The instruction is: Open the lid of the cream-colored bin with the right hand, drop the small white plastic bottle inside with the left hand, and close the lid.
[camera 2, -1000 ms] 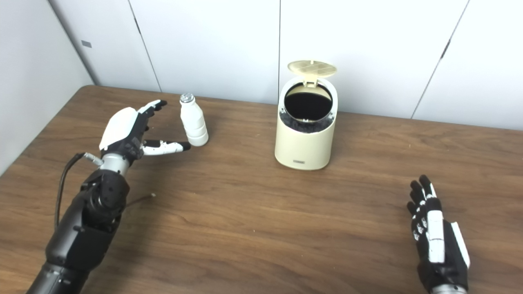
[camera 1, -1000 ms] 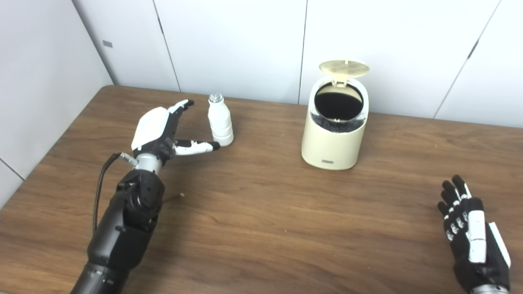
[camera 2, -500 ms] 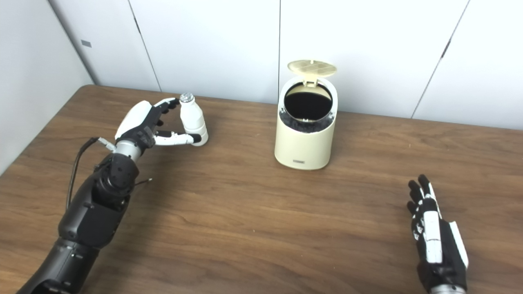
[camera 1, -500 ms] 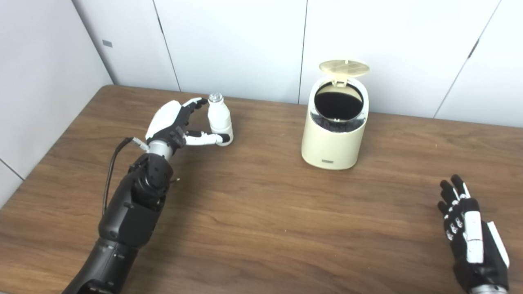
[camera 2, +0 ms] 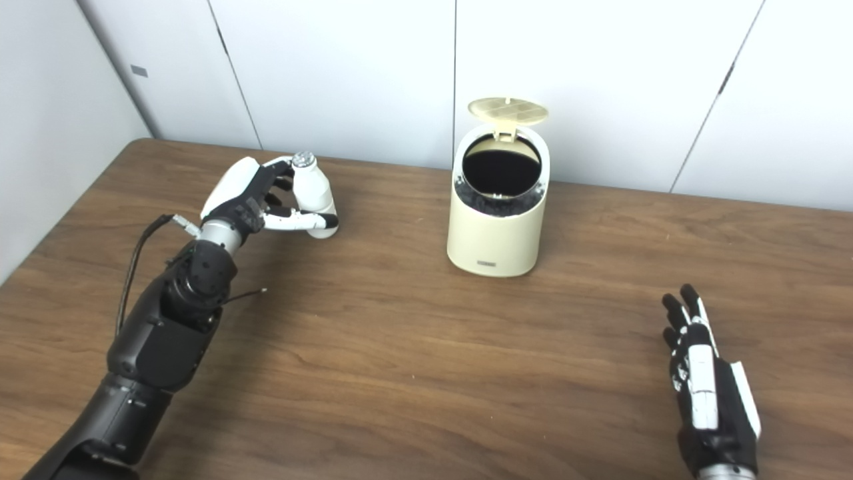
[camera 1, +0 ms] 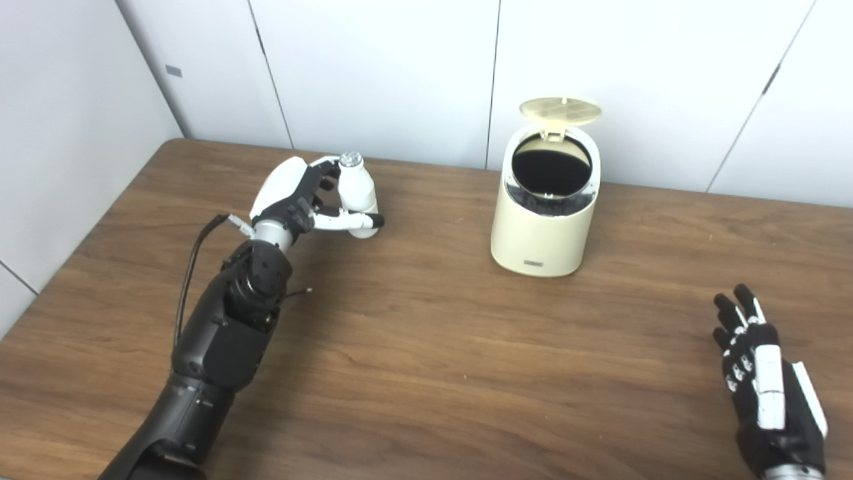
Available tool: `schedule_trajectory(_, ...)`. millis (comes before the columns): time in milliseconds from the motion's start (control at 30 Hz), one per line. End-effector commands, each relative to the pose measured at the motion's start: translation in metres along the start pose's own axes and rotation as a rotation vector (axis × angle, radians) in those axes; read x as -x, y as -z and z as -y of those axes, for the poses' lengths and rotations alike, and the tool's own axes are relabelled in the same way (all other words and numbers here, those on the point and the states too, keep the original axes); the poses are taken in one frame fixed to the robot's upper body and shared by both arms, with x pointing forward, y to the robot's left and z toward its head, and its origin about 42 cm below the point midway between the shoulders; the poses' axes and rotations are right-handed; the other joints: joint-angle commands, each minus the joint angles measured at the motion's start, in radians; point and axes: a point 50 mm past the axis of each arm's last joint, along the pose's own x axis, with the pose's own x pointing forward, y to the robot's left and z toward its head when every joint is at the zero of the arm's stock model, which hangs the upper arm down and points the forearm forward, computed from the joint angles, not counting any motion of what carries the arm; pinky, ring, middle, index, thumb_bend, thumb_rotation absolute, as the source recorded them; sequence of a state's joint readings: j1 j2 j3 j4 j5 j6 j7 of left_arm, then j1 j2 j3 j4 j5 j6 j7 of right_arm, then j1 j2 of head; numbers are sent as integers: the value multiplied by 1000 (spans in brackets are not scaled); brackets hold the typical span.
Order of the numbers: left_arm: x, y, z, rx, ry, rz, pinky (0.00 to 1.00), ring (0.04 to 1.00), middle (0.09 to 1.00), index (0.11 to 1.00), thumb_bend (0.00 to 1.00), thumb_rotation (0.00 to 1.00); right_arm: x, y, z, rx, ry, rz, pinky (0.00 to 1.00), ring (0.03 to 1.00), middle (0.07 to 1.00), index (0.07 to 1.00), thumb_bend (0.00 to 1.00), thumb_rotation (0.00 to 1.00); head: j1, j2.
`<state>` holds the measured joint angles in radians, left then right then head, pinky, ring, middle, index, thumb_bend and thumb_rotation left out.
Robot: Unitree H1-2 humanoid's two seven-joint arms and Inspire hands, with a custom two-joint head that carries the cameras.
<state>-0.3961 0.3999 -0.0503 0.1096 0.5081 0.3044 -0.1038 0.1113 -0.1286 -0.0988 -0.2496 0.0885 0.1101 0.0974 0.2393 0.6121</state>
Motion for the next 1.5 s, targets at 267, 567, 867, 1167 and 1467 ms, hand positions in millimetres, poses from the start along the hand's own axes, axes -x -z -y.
schedule_trajectory(267,-10,-14,-22,17,-93,60,499,616,713,781,948,344,-6,-10,0,6,0,81,1000,991,940,973,596,1000,-3,4)
schedule_trajectory(567,-11,-11,-18,109,-147,114,382,443,482,564,661,15,-8,-10,1,9,-3,98,1000,986,926,964,597,1000,-9,3)
schedule_trajectory(867,-12,-10,-12,116,-157,135,333,385,464,516,503,0,-7,-10,2,0,0,107,1000,971,906,960,586,1000,-19,1)
schedule_trajectory(1167,-12,-12,-9,117,-154,146,370,409,474,504,501,0,-8,-10,3,-2,7,120,1000,955,888,955,594,999,-30,2)
schedule_trajectory(1467,6,-46,-17,117,-213,281,335,386,455,519,499,0,-10,-3,4,2,6,119,1000,958,886,954,598,993,-75,-3)
